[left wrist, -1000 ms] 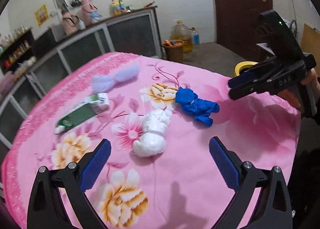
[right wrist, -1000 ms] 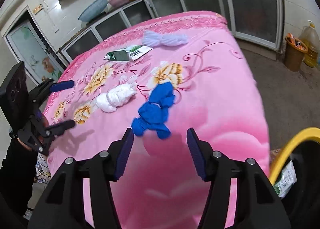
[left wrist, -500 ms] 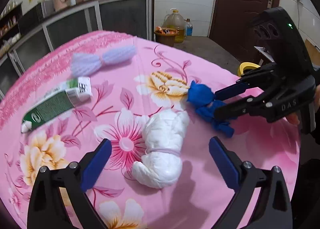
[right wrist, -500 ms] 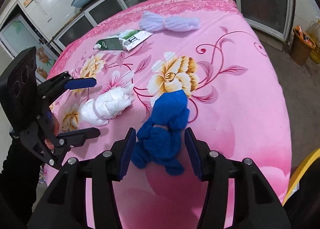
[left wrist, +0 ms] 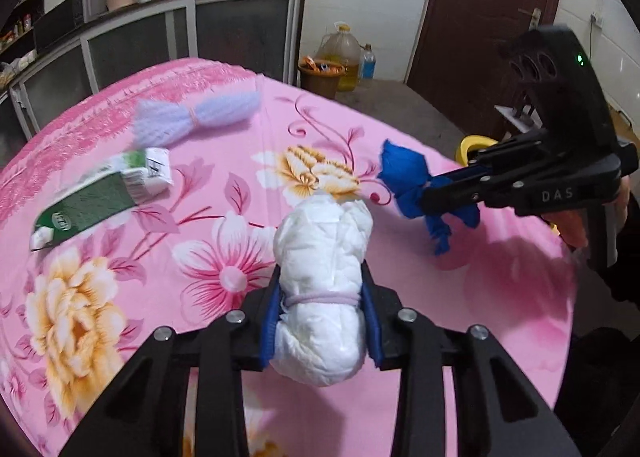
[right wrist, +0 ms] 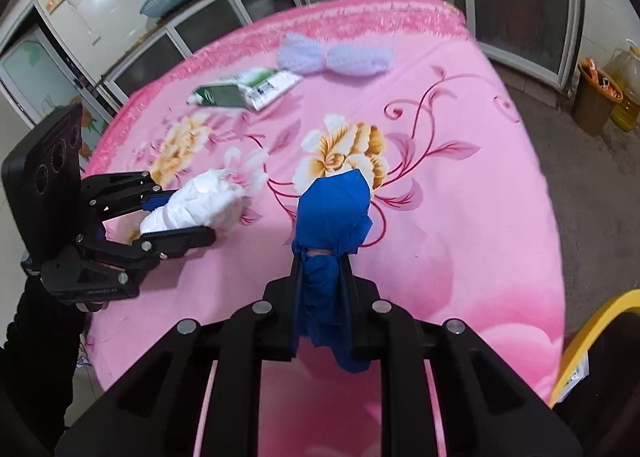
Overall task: Collect trash
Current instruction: 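Grasp the white tissue bundle with the left gripper while the right grasps a blue glove, then carry the tissue bundle and glove over the yellow bin and release them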
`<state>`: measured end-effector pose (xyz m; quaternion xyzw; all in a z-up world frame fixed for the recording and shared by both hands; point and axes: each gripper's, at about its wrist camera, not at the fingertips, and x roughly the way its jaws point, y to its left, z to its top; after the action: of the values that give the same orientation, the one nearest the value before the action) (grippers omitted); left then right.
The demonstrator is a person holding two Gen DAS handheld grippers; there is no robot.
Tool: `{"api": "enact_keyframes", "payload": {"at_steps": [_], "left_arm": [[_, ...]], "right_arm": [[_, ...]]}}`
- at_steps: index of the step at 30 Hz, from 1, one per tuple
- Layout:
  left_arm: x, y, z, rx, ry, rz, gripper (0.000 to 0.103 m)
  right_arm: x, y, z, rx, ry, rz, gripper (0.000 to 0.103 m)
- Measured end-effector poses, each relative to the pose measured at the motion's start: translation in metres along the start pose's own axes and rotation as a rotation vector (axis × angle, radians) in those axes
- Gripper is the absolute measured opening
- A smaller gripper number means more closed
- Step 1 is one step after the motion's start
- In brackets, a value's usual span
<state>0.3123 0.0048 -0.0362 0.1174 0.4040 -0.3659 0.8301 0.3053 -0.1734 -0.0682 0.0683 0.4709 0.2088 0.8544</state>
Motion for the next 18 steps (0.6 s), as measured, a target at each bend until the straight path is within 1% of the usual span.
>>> {"api": "enact_keyframes", "payload": {"at_steps": [7, 11, 18], "left_arm": [[-0.037, -0.018, -0.009, -0.008, -0.036, 0.040, 0.032], [-0.050, -0.032, -0.017, -0.017, -0.053, 0.057, 0.032], [-0.063, -0.068, -0.029, -0.021, -0.074, 0.074, 0.032]], "right_arm": [[-0.048, -0.003, -0.019, 0.011, -0.072, -0.004, 0.016], [-0.068, -0.009, -0.035, 0.035, -0.091, -0.003, 0.016], [-0.092, -0.015, -0.066, 0.050, -0.110, 0.006, 0.016]]}}
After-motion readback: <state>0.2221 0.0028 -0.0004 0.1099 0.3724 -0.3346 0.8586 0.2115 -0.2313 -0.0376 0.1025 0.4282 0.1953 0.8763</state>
